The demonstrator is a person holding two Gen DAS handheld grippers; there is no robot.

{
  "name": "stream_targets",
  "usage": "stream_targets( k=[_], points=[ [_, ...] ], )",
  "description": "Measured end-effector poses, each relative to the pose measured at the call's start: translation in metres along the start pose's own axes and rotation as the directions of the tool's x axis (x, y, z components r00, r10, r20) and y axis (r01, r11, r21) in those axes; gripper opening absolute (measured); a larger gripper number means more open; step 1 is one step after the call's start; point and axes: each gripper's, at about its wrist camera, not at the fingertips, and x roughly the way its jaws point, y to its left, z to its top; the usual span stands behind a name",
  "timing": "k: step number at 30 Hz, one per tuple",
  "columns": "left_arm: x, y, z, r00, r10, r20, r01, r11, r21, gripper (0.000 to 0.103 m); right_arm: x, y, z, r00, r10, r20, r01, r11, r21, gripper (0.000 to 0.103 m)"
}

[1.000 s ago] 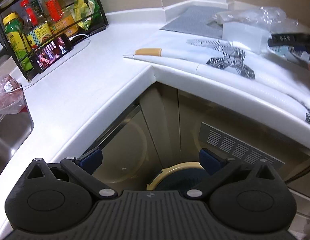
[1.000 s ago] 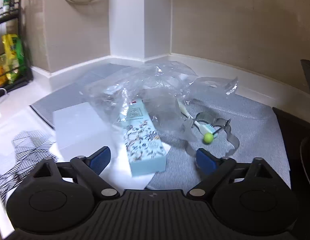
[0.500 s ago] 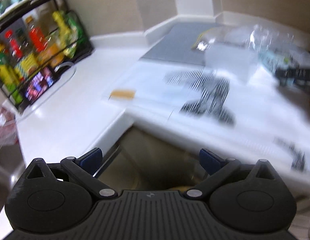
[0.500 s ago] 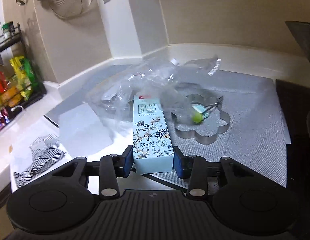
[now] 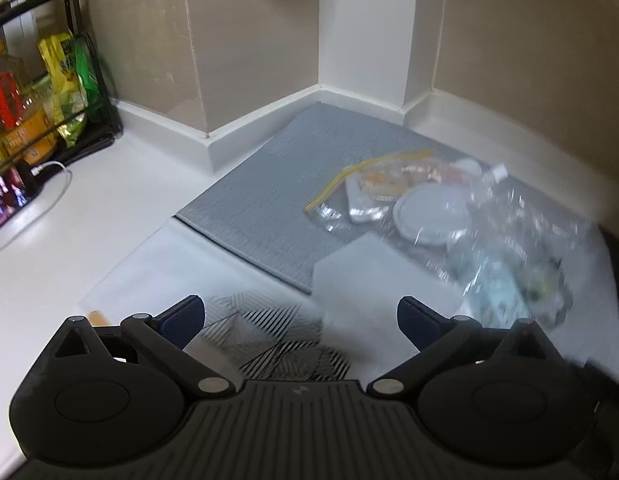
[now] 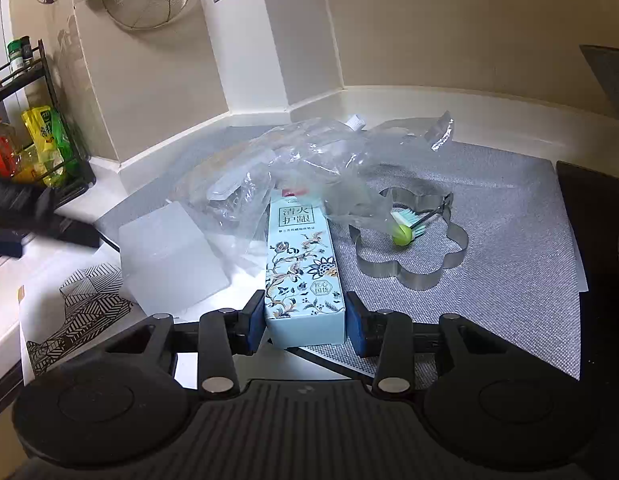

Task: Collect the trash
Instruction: 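Grasp the white plastic lid with the left tool while the right tool holds the blue box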

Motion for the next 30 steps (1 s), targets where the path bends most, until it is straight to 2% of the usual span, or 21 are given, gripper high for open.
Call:
stream_targets(
  k=[3, 6, 9, 15, 18, 20, 24, 28, 30],
  points=[
    [0.023, -0.011, 0.016, 0.999, -0.031, -0.041, 0.029, 0.999, -0.029, 0.103, 0.0, 0.001, 0.0, 1.0, -0.005, -0.001, 0.005, 1.0, -0.004, 0.044],
    [0.044, -0.021, 0.024, 0.998, 0.001, -0.068, -0.002, 1.0, -0.024, 0.103, 0.001, 0.003, 0.0, 1.0, -0.009, -0.002, 0.009, 1.0, -0.012, 0.044],
    [0.061, -0.029, 0.027, 0.995, -0.002, -0.103, 0.002, 1.0, 0.003, 0.103, 0.001, 0.003, 0.0, 1.0, -0.007, -0.002, 0.007, 1.0, -0.008, 0.044],
    [0.062, -0.027, 0.023, 0.997, -0.015, -0.079, 0.015, 1.0, -0.005, 0.103, 0.002, 0.001, 0.001, 1.0, 0.002, -0.001, -0.002, 1.0, 0.0, 0.048],
    [0.059, -0.023, 0.027, 0.989, -0.079, -0.127, 0.075, 0.997, -0.035, 0.103, 0.002, 0.002, 0.001, 1.0, 0.007, -0.001, -0.007, 1.0, 0.0, 0.05],
    [0.055, -0.023, 0.03, 0.988, -0.114, -0.107, 0.108, 0.992, -0.058, 0.103, 0.002, 0.002, 0.001, 1.0, 0.008, -0.001, -0.008, 1.0, 0.0, 0.051],
    [0.063, -0.033, 0.033, 0.987, -0.098, -0.126, 0.093, 0.995, -0.042, 0.103, 0.002, 0.002, 0.001, 1.0, 0.012, -0.001, -0.012, 1.0, 0.003, 0.052],
    [0.078, -0.039, 0.024, 0.982, -0.065, -0.178, 0.073, 0.997, 0.037, 0.103, 0.002, 0.001, 0.002, 1.0, 0.023, 0.001, -0.023, 1.0, 0.013, 0.054],
    [0.077, -0.035, 0.019, 0.983, -0.077, -0.166, 0.083, 0.996, 0.032, 0.103, 0.002, 0.0, 0.002, 1.0, 0.025, 0.001, -0.025, 1.0, 0.016, 0.054]
  ],
)
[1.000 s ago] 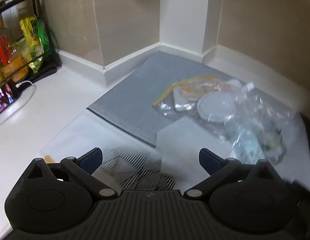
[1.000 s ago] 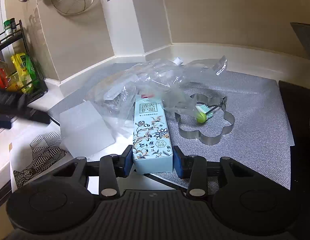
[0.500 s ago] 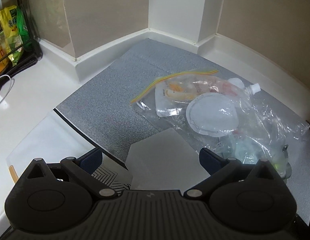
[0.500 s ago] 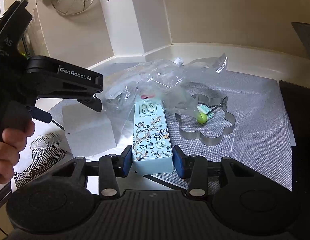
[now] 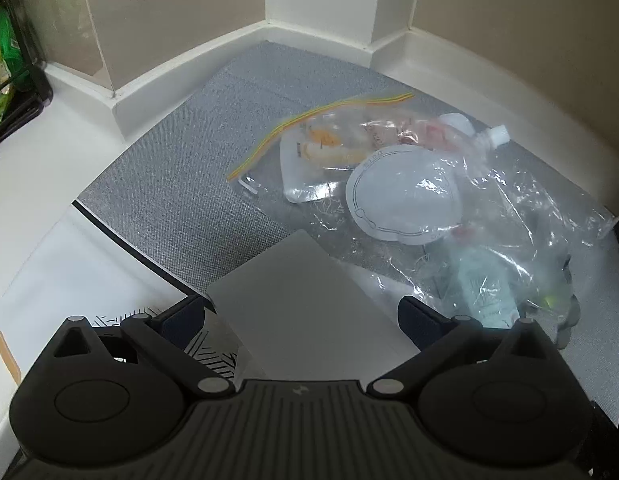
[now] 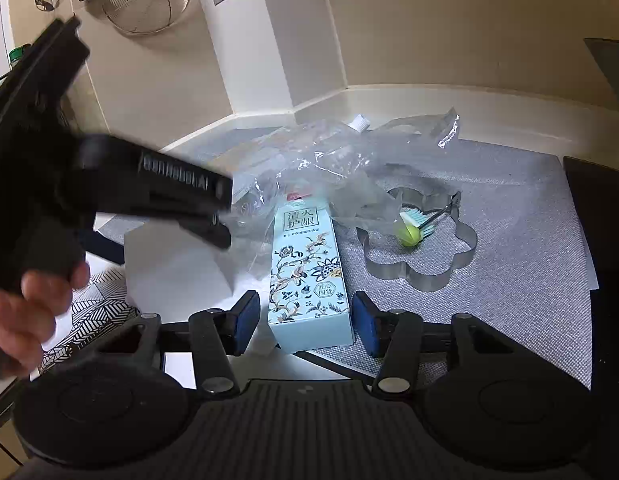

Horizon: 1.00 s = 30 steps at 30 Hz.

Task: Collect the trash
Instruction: 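Grasp the white plastic lid with the left tool while the right tool holds the blue box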

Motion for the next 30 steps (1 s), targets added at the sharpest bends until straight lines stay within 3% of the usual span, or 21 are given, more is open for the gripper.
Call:
stream_targets(
  k=[3, 5, 6, 10, 16, 23, 30],
  points=[
    [-0.006, 0.008, -0.004, 1.0, 0.005, -0.006, -0.005, 1.0, -0.019, 0.103, 0.0, 0.001, 0.0, 1.0, -0.003, 0.0, 0.003, 1.0, -0.004, 0.054],
    [-0.013, 0.011, -0.007, 1.0, 0.005, -0.026, -0.005, 1.0, -0.012, 0.092, 0.0, 0.001, 0.0, 1.0, -0.004, 0.001, 0.004, 1.0, -0.004, 0.054],
    [-0.017, 0.014, -0.008, 0.999, -0.019, -0.048, 0.019, 1.0, -0.015, 0.076, 0.0, 0.001, 0.0, 1.0, -0.005, 0.003, 0.005, 1.0, -0.001, 0.048],
    [-0.04, 0.021, -0.016, 1.0, -0.014, -0.024, 0.014, 1.0, 0.0, 0.07, -0.002, -0.001, -0.001, 1.0, 0.0, 0.017, 0.0, 1.0, 0.013, 0.042],
    [-0.067, 0.045, -0.036, 1.0, -0.029, 0.001, 0.029, 1.0, 0.004, 0.068, -0.007, -0.001, -0.002, 0.999, 0.022, 0.05, -0.023, 1.0, 0.015, 0.041],
    [-0.116, 0.088, -0.076, 0.994, -0.105, 0.027, 0.105, 0.994, 0.0, 0.068, -0.007, -0.002, -0.001, 0.996, 0.052, 0.067, -0.053, 0.998, 0.014, 0.041],
    [-0.16, 0.121, -0.127, 0.991, -0.119, 0.062, 0.121, 0.992, -0.026, 0.068, -0.007, -0.017, -0.002, 0.993, 0.097, 0.067, -0.104, 0.989, 0.104, 0.041]
  ],
)
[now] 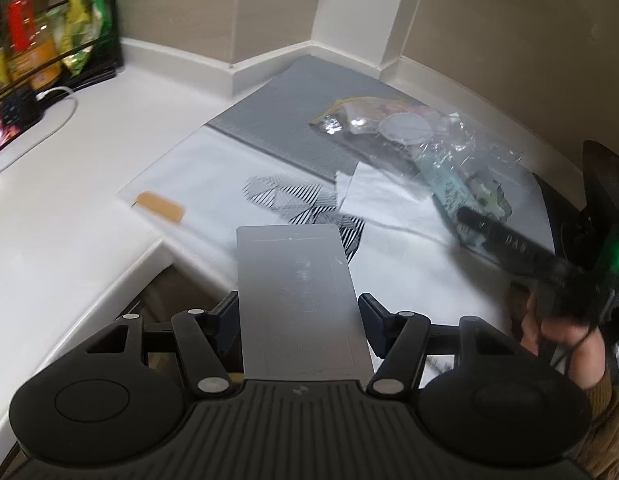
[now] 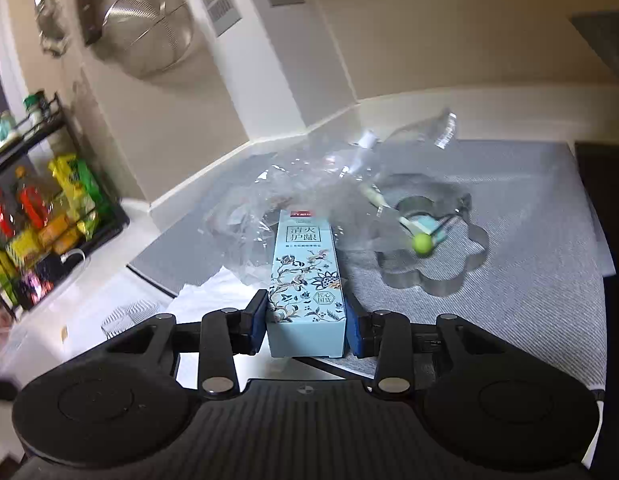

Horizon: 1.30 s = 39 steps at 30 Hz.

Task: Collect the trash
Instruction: 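Grasp the white plastic lid with the left tool while the right tool holds the blue box, then carry the white lid and light-blue box down over the floor trash bin with both tools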

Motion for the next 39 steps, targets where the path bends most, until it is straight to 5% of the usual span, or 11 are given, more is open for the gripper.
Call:
stream_targets(
  k=[3, 25, 39],
  points=[
    [-0.014, 0.018, -0.021, 1.0, 0.025, 0.01, -0.025, 1.0, -0.005, 0.068, -0.014, 0.007, -0.006, 0.997, -0.072, 0.014, 0.072, 0.997, -0.012, 0.041],
    [-0.061, 0.072, -0.132, 0.99, 0.129, 0.05, -0.128, 0.992, -0.024, 0.068, -0.132, 0.059, -0.064, 0.977, -0.185, 0.106, 0.197, 0.973, -0.119, 0.041],
    [-0.078, 0.083, -0.157, 0.983, 0.167, 0.077, -0.165, 0.986, -0.032, 0.068, -0.156, 0.07, -0.093, 0.98, -0.181, 0.078, 0.191, 0.969, -0.156, 0.041]
  ],
)
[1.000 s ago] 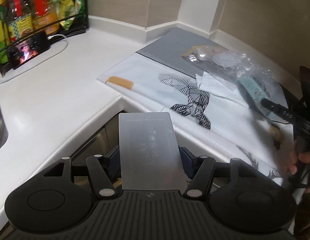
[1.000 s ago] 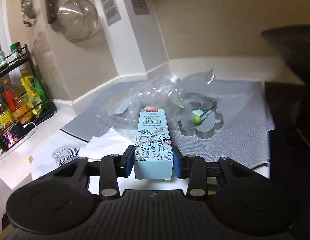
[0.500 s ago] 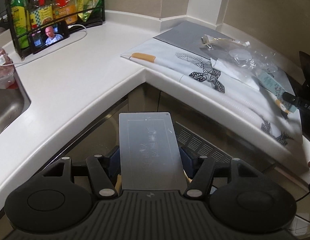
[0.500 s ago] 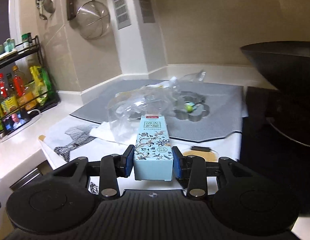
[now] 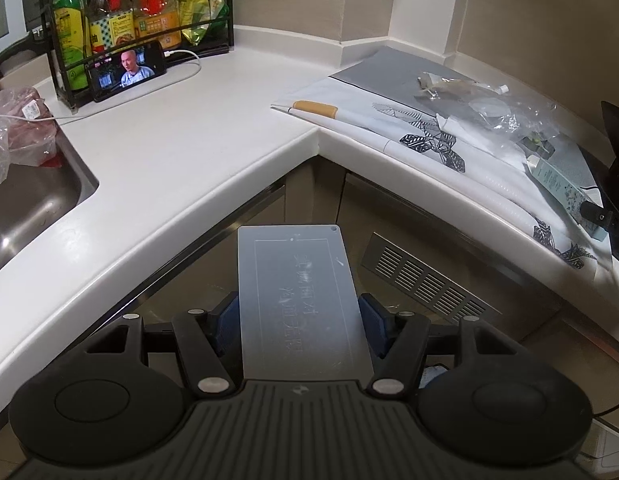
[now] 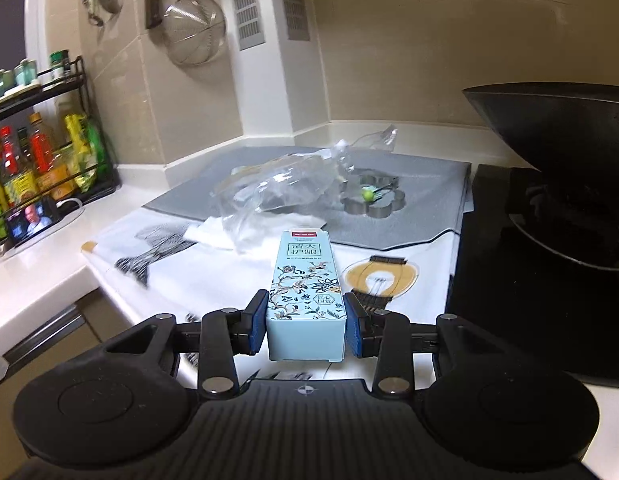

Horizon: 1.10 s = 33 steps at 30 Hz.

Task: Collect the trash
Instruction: 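Carry the white lid and light-blue box down over the floor trash bin with both tools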

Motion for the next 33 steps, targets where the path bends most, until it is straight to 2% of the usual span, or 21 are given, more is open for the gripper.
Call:
stream_targets(
  k=[12, 19, 23, 27, 33],
  points=[
    [0.001, 0.009, -0.013, 1.0, 0.007, -0.021, -0.007, 1.0, -0.005, 0.068, -0.034, 0.031, -0.007, 0.996, 0.076, 0.054, -0.071, 0.994, -0.081, 0.041],
    [0.004, 0.01, -0.017, 0.999, 0.014, -0.036, -0.015, 1.0, -0.007, 0.068, -0.042, 0.045, -0.01, 0.989, 0.14, 0.046, -0.135, 0.986, -0.096, 0.041],
    [0.007, 0.009, -0.021, 0.999, 0.014, -0.046, -0.015, 1.0, -0.002, 0.068, -0.053, 0.067, -0.016, 0.972, 0.231, 0.033, -0.225, 0.964, -0.141, 0.041],
    [0.013, 0.01, -0.027, 0.998, 0.019, -0.065, -0.019, 1.0, 0.008, 0.068, -0.062, 0.092, -0.023, 0.944, 0.33, -0.001, -0.324, 0.929, -0.179, 0.041],
    [0.025, 0.015, -0.036, 0.994, 0.02, -0.105, -0.019, 1.0, 0.01, 0.068, -0.059, 0.121, -0.045, 0.913, 0.394, -0.109, -0.408, 0.89, -0.205, 0.041]
  ],
)
